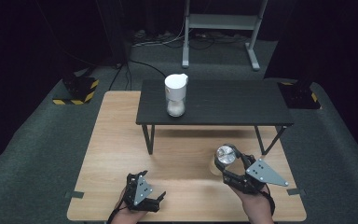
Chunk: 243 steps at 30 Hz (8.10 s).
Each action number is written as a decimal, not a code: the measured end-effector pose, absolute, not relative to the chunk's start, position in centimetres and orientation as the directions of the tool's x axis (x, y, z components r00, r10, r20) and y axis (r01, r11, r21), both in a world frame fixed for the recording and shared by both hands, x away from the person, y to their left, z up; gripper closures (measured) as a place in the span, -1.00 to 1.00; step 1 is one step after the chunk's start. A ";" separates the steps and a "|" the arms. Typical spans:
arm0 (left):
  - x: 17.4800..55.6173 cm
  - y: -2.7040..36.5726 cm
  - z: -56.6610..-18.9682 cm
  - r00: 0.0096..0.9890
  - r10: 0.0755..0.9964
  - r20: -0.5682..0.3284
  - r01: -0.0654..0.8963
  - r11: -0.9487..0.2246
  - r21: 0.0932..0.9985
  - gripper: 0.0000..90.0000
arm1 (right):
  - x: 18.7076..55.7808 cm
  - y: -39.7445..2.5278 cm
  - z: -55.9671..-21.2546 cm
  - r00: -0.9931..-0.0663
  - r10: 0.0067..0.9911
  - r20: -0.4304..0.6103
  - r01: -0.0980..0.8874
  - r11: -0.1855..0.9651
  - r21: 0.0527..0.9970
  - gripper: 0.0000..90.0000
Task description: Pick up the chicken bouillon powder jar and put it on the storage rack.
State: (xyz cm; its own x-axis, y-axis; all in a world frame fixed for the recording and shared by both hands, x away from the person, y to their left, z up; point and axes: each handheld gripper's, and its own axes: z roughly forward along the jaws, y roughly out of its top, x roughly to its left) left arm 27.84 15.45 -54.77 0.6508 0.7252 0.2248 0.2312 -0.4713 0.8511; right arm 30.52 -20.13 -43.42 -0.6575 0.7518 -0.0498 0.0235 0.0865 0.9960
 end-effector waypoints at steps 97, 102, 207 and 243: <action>27.8 15.5 -54.8 0.667 0.711 0.222 0.223 -0.475 0.851 -0.98 | 35.4 -18.8 -33.6 -0.554 0.826 -0.102 -0.142 0.027 0.990 -0.24; 27.8 15.5 -54.8 0.667 0.710 0.223 0.221 -0.476 0.851 -0.98 | 36.0 -18.4 -33.5 -0.551 0.828 -0.104 -0.140 0.032 0.990 -0.24; 27.7 15.9 -54.7 0.675 0.711 0.199 0.215 -0.446 0.869 -0.98 | 44.3 -14.4 -33.4 -0.510 0.858 -0.056 -0.069 0.024 0.997 -0.26; 27.7 15.9 -54.7 0.676 0.712 0.193 0.217 -0.442 0.870 -0.98 | 43.9 -14.3 -33.1 -0.490 0.872 -0.017 -0.024 0.005 1.000 -0.96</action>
State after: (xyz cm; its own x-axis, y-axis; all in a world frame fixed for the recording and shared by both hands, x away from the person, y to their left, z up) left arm 27.70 15.91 -54.72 0.6755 0.7116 0.1933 0.2170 -0.4424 0.8702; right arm 43.88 -14.30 -33.11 -0.4897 0.8717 -0.0166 -0.0245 0.0052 0.9997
